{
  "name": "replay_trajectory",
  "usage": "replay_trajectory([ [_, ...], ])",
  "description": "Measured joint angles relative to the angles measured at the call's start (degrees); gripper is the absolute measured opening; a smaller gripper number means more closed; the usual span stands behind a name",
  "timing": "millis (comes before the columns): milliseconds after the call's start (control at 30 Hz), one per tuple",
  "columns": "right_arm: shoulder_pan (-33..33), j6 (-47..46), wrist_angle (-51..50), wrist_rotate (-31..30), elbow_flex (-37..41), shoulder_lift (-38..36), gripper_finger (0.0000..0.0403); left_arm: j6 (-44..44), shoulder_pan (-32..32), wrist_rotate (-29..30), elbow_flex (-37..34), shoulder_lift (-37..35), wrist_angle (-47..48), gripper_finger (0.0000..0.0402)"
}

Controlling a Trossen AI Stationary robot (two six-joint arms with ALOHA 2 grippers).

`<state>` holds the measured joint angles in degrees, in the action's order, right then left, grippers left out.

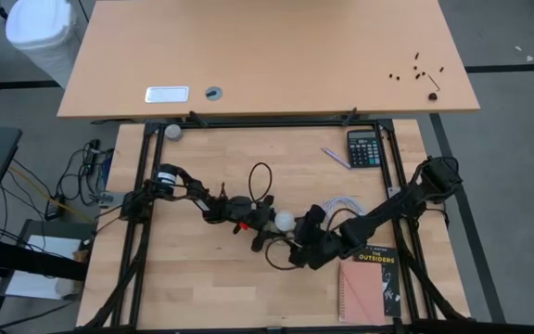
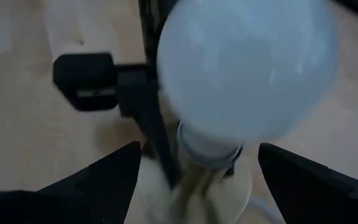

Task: Screw lightbulb
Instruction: Insert the light bulb into the lamp

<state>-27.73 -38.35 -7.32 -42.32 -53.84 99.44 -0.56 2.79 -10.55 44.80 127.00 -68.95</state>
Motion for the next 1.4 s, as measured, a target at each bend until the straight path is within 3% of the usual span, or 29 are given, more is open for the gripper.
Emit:
replay_trajectory([
  [100, 0.79, 5.19, 1.66, 0.05, -0.62, 0.0, 0.0334, -0.49, 0.0, 0.0, 0.0, -0.02, 0.11, 0.0198],
  [233, 1.23, 6.72, 1.42, 4.96, -1.39, -0.02, 0.0334, -0.61, 0.02, 0.44, -0.02, -0.02, 0.15, 0.0198],
  [633, -4.39, 1.71, 2.06, 8.09, -1.75, -1.13, 0.0334, -0.54, -0.13, 2.05, 0.04, -0.04, 1.01, 0.0198],
  [767, -5.31, -0.21, -1.61, 5.21, -1.77, -1.81, 0.0332, -0.57, -0.11, 2.16, 0.04, -0.04, 1.38, 0.0198],
  [933, -2.04, -5.08, -9.67, 4.64, -1.7, -1.77, 0.0322, -0.94, -0.11, 1.87, 0.04, -0.04, 1.31, 0.0198],
  [1067, 1.13, 1.6, -7.23, 4.84, -1.7, -1.77, 0.0316, -1.0, -0.11, 0.66, 0.04, -0.02, 1.4, 0.0198],
  [1267, 5.87, 9.15, -0.23, 14.64, -1.7, -1.75, 0.0313, -0.74, -0.09, 1.09, -0.07, -0.02, 1.64, 0.0198],
  [1400, 4.3, 7.61, -0.4, 15.31, -1.7, -1.77, 0.031, -0.68, -0.01, 2.56, -0.04, -0.04, 2.44, 0.0198],
])
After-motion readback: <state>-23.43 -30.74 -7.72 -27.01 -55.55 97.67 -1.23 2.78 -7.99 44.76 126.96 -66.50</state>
